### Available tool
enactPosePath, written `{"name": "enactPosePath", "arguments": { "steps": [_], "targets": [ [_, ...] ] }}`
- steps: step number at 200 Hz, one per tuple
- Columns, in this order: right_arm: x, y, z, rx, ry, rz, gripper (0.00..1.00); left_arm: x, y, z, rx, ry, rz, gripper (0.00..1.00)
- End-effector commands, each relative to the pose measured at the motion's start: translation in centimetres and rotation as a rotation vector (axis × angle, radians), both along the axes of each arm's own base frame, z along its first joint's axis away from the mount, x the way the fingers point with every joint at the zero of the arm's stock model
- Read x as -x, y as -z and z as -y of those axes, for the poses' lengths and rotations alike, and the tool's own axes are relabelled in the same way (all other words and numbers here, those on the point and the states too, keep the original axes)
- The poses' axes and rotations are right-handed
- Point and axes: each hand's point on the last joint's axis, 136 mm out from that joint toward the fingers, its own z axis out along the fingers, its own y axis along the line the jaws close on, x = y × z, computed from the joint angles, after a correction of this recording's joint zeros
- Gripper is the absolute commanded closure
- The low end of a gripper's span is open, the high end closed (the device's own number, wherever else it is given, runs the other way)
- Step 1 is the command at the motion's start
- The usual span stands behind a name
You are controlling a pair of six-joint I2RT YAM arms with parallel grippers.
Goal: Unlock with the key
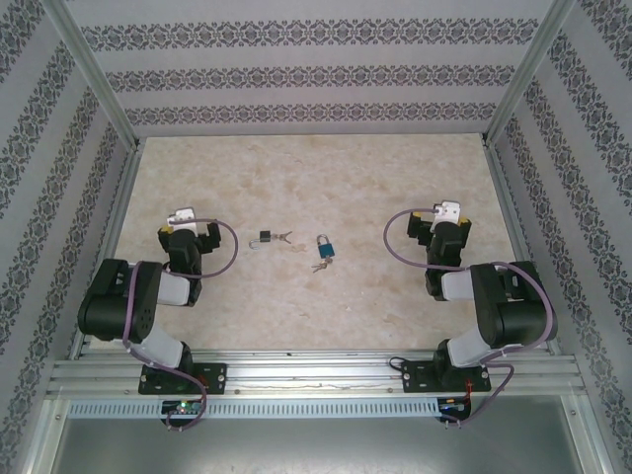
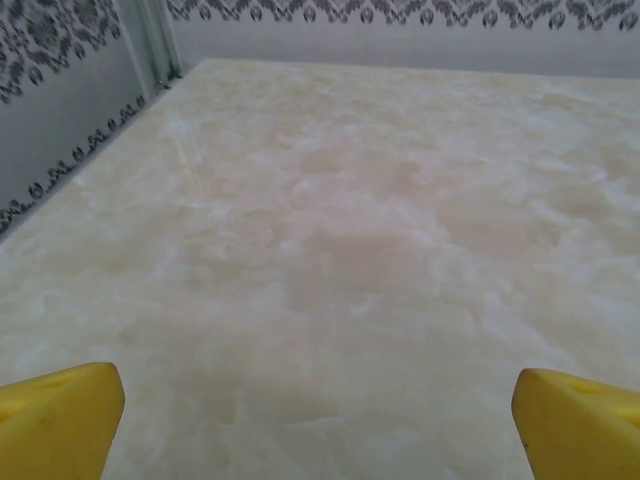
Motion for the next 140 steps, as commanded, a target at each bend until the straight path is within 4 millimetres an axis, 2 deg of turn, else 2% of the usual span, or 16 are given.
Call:
{"name": "enactPosePath", "arguments": {
  "steps": [1, 9, 19, 65, 140],
  "targets": [
    [-0.7, -1.2, -0.5, -0.020, -0.018, 0.057, 0.02, -1.2, -0.9, 0.6, 0.007, 0.054, 0.026, 0.01],
    [-0.6, -1.1, -0.7, -0.010, -0.016, 0.050, 0.02, -1.7, -1.3, 1.0, -0.017, 0.066, 0.038, 0.01],
    [-0.6, -1.1, -0.8, -0.009, -0.018, 0.042, 0.02, -1.6, -0.8, 1.1, -0.008, 0.066, -0.009, 0.01],
    [-0.7, -1.4, -1.1, 0.001, -0.029, 0.057, 0.02, -1.8, -1.0, 2.4, -0.015, 0.145, 0.013, 0.01],
    [-0.7, -1.3, -1.1, 0.001, -0.029, 0.056, 0.02, -2.1, -0.9, 2.3, -0.013, 0.146, 0.000, 0.01]
  ]
}}
